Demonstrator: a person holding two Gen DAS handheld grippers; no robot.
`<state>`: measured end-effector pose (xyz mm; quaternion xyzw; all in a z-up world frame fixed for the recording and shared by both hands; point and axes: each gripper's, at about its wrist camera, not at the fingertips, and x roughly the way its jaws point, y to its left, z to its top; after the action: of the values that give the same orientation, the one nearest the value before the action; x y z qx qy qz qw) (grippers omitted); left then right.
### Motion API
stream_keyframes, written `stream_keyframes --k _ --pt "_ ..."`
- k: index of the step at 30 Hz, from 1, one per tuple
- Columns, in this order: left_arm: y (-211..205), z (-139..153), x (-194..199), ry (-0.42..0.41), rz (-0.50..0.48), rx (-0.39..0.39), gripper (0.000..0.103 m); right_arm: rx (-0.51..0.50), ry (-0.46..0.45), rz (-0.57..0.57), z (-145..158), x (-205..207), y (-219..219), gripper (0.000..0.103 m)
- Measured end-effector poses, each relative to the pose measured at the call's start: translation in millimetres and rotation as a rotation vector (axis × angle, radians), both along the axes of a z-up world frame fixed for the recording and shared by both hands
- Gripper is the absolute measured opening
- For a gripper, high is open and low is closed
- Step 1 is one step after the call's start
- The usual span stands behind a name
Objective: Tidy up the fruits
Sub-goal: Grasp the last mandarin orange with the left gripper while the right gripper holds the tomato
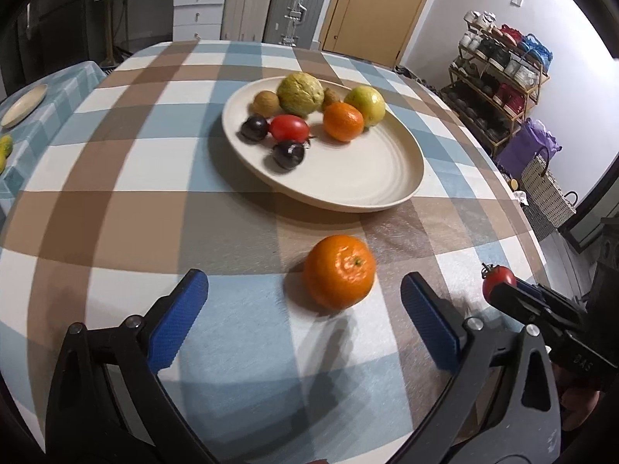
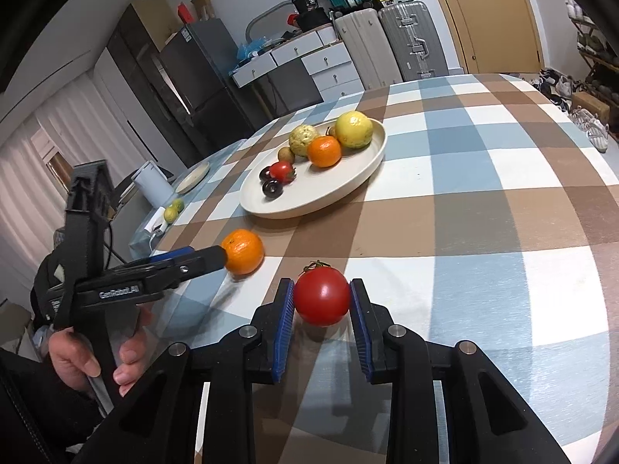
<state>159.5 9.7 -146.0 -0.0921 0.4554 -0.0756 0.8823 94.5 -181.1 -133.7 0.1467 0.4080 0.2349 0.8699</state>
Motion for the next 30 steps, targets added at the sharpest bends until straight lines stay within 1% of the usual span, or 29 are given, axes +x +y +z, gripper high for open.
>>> stream_keyframes --k 2,4,6,8,9,11,12,13,15,16,20,26,30 --pt "-4.1 -1.8 5.0 0.008 -0.001 0.007 0.090 0.003 0.006 -0.005 -1.3 1.6 -3.9 0.029" --pt "-5.7 -4.2 9.5 0.023 0.005 0.008 0.079 0.006 0.013 -0.009 -2.9 2.9 -7.1 0.029" --pt "-5.4 -7.5 14.3 0.048 -0.002 -0.029 0.074 0.006 0.024 -0.017 -5.3 4.6 -9.5 0.029" --pt "-6.0 -6.9 16.9 0.049 0.002 -0.030 0.068 0.013 0.031 -0.023 -5.9 4.0 -11.2 0.029" --pt "-6.0 -7.2 18.2 0.055 -0.004 -0.039 0.060 0.013 0.031 -0.022 -5.9 4.7 -11.3 0.029" --pt "-6.7 -6.6 18.9 0.061 -0.026 -0.064 0.051 0.007 0.027 -0.020 -4.3 5.6 -10.2 0.029" --pt "-8.0 -5.7 18.2 0.059 -0.037 -0.068 0.044 0.006 0.025 -0.018 -3.5 5.9 -9.7 0.029" --pt "-10.1 -4.4 17.3 0.053 -0.052 -0.066 0.038 0.002 0.023 -0.018 -2.4 5.8 -9.0 0.029" --pt "-14.4 -2.5 15.1 0.044 -0.061 -0.035 0.038 -0.003 0.017 -0.019 -0.3 5.2 -7.3 0.029" --pt "-14.3 -2.1 13.8 0.041 -0.062 -0.036 0.038 -0.005 0.015 -0.016 0.8 4.4 -6.0 0.029" --pt "-8.1 -0.3 9.0 0.042 -0.063 -0.063 0.038 -0.020 0.003 -0.010 4.9 1.0 -1.5 0.029" --pt "0.6 12.3 -6.4 0.010 -0.067 -0.079 0.038 -0.036 -0.011 -0.010 15.0 -6.4 2.8 0.029" --pt "9.2 24.4 -17.6 -0.021 -0.066 -0.113 0.038 -0.044 -0.031 -0.003 25.0 -13.3 8.0 0.029"
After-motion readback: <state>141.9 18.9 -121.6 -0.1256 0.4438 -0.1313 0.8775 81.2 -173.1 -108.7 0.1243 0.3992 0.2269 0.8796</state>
